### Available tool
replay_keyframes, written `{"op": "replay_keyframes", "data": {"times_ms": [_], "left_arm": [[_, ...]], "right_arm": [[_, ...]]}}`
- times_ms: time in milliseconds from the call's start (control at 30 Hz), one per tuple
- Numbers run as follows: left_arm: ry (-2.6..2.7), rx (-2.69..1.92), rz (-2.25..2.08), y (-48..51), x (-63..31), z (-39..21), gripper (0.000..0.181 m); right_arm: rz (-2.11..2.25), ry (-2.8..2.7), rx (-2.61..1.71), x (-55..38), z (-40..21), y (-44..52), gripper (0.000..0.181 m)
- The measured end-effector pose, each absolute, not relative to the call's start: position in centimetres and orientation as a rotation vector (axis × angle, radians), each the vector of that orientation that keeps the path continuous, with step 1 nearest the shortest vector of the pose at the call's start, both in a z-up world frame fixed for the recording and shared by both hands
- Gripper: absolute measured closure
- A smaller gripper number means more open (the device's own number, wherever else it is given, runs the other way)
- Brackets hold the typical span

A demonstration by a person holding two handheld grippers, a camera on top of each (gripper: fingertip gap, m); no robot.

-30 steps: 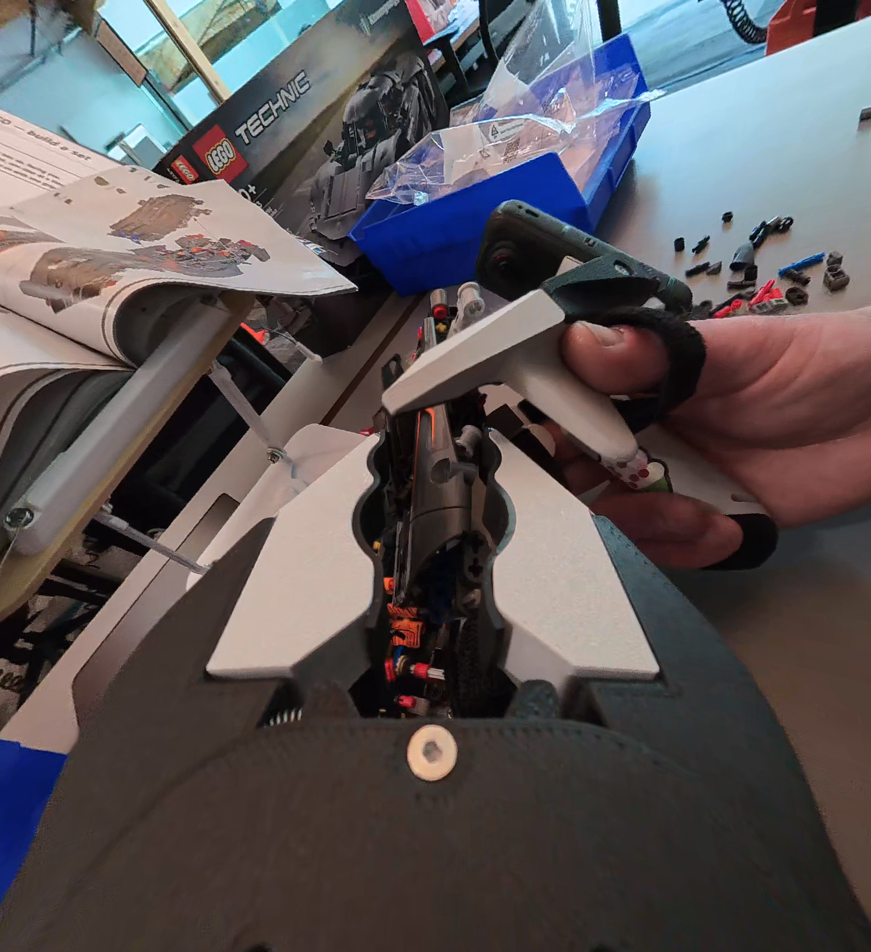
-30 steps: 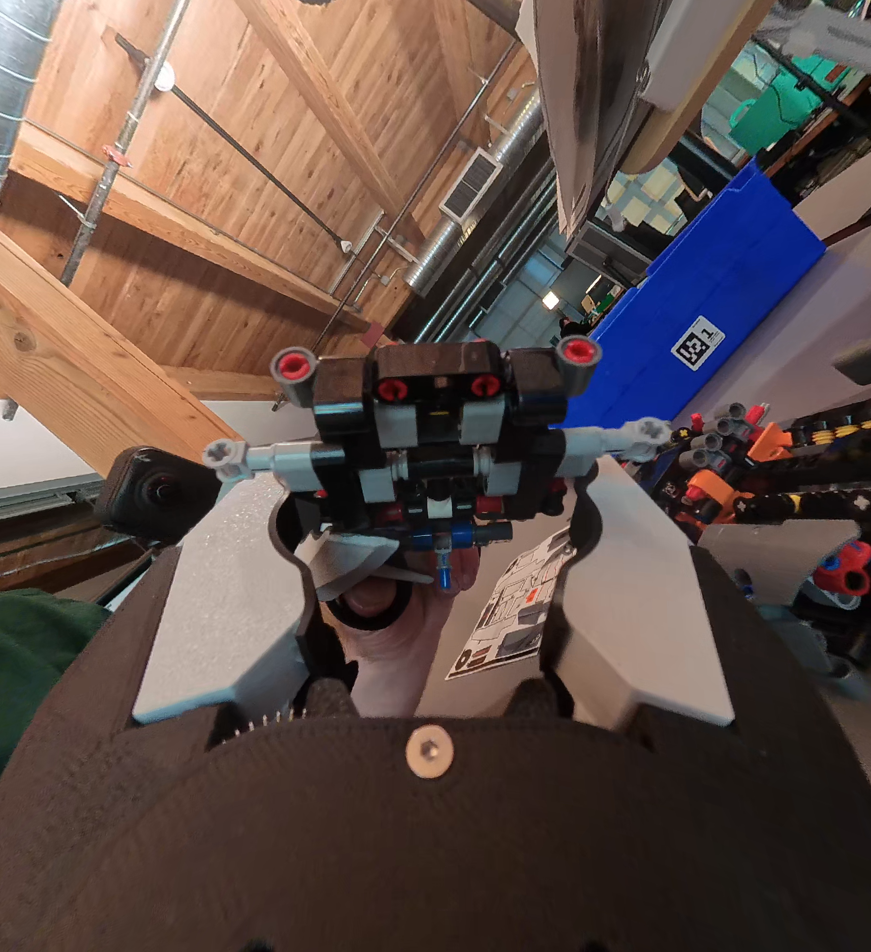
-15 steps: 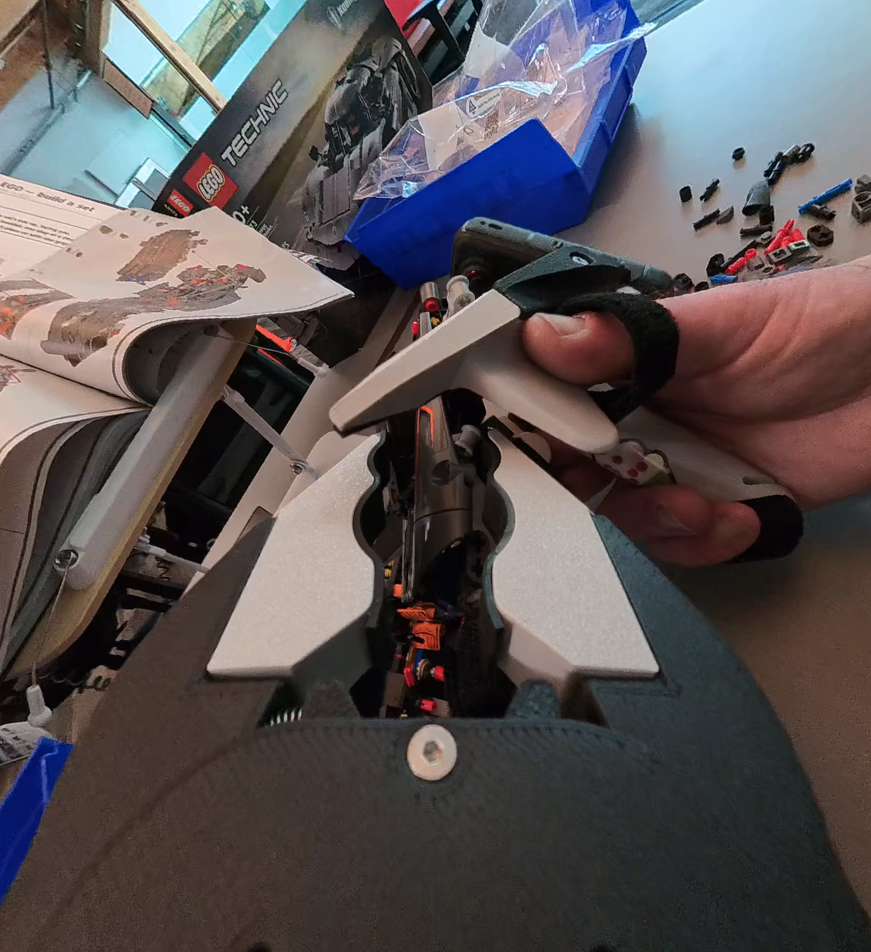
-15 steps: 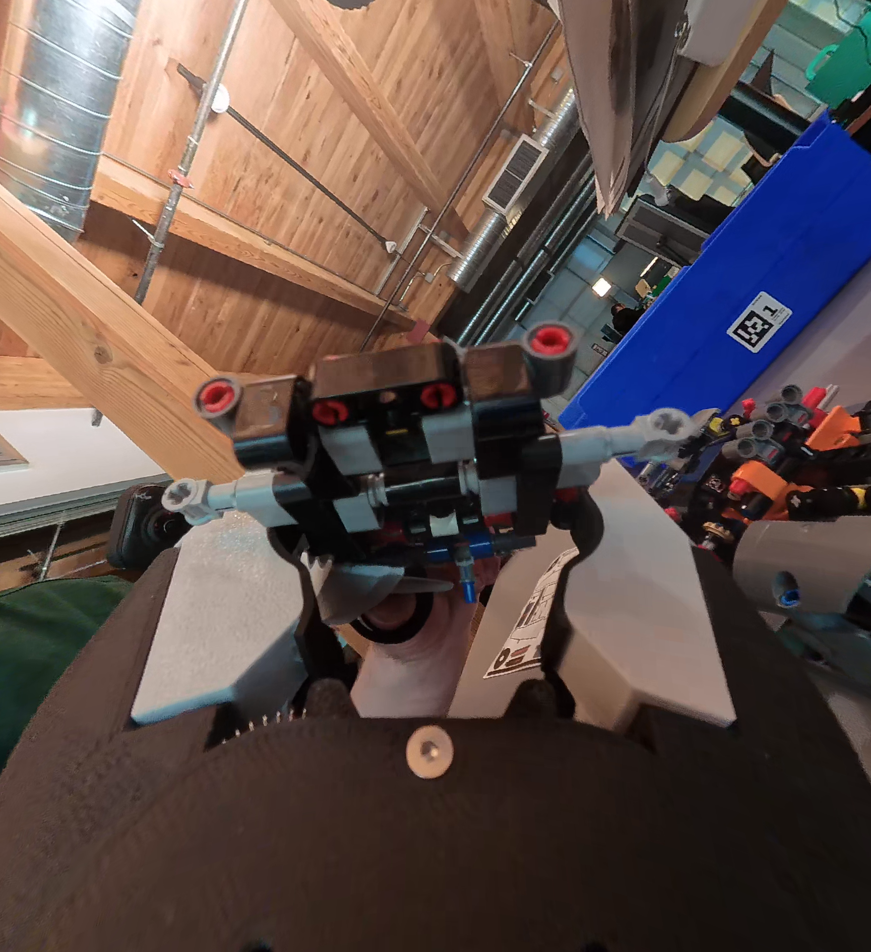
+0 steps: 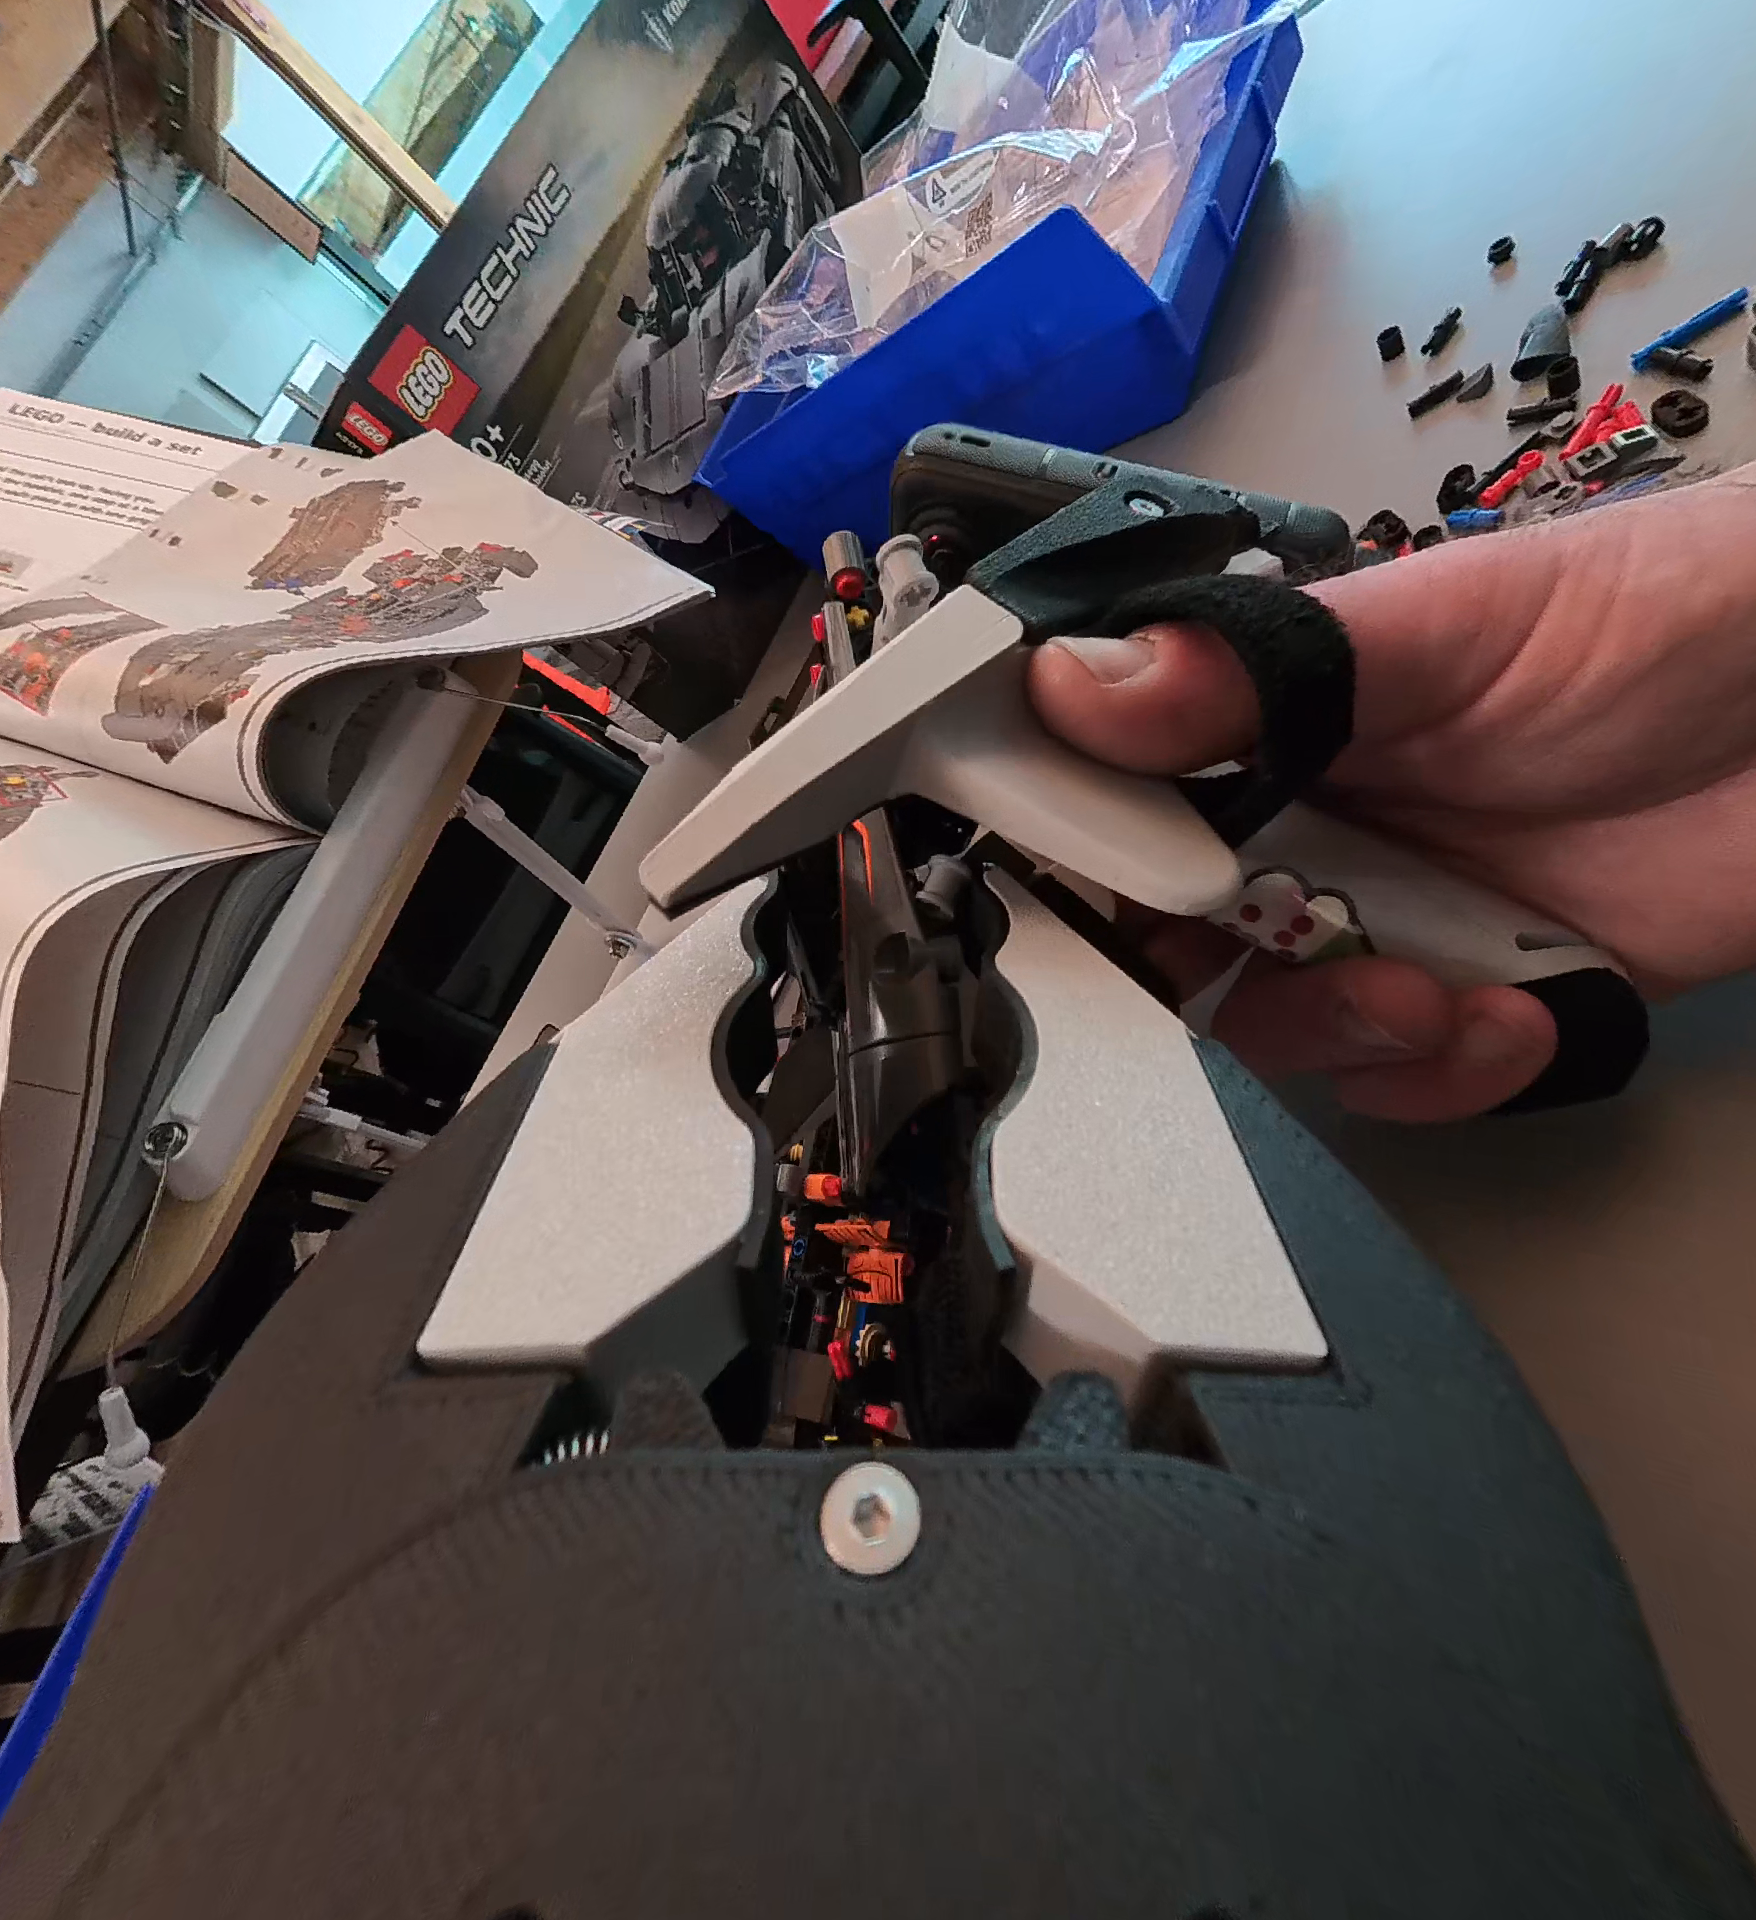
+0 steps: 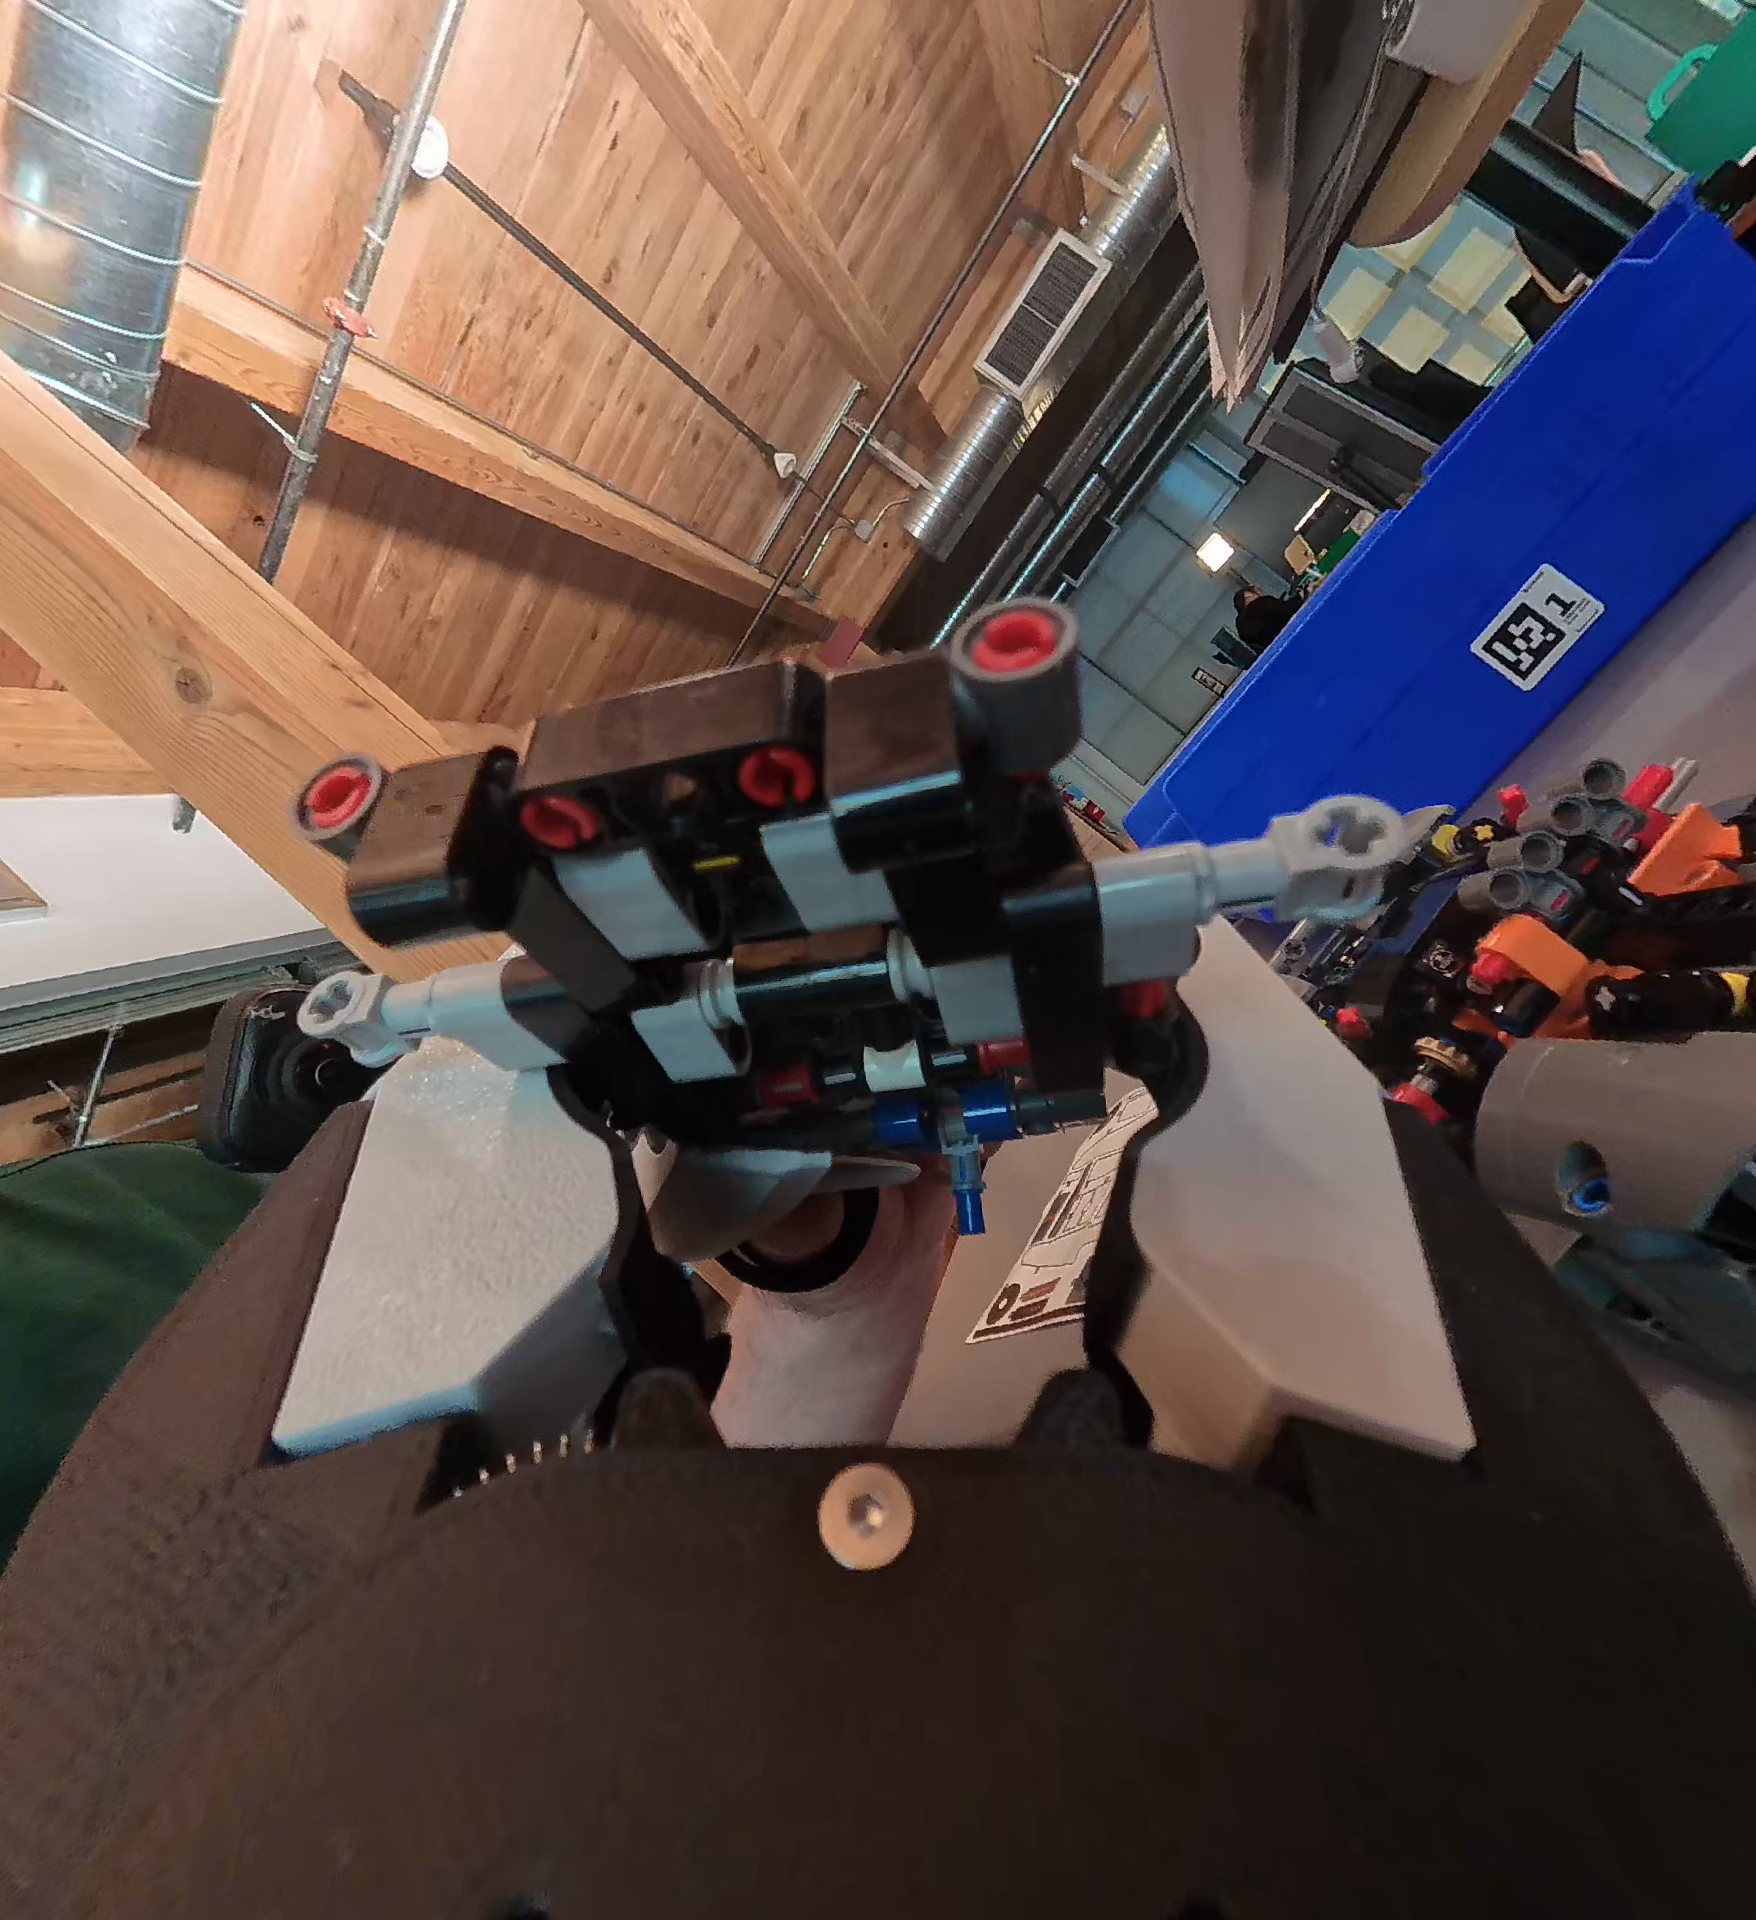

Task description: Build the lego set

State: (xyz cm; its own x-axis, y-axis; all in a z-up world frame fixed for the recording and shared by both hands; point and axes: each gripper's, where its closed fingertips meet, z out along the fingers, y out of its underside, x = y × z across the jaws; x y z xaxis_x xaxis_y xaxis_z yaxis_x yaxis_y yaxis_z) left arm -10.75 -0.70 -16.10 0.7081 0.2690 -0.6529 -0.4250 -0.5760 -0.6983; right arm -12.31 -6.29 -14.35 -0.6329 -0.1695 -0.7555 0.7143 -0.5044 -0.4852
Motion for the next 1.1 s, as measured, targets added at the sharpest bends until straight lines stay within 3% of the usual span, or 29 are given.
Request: {"op": "replay_keyframes", "data": {"times_ms": [1100], "left_arm": [[0.117, -1.943, 0.956, -1.27, -10.72, -15.45, 0.137]], "right_arm": [[-2.140, 1.117, 0.859, -12.08, -14.23, -6.26, 0.078]]}}
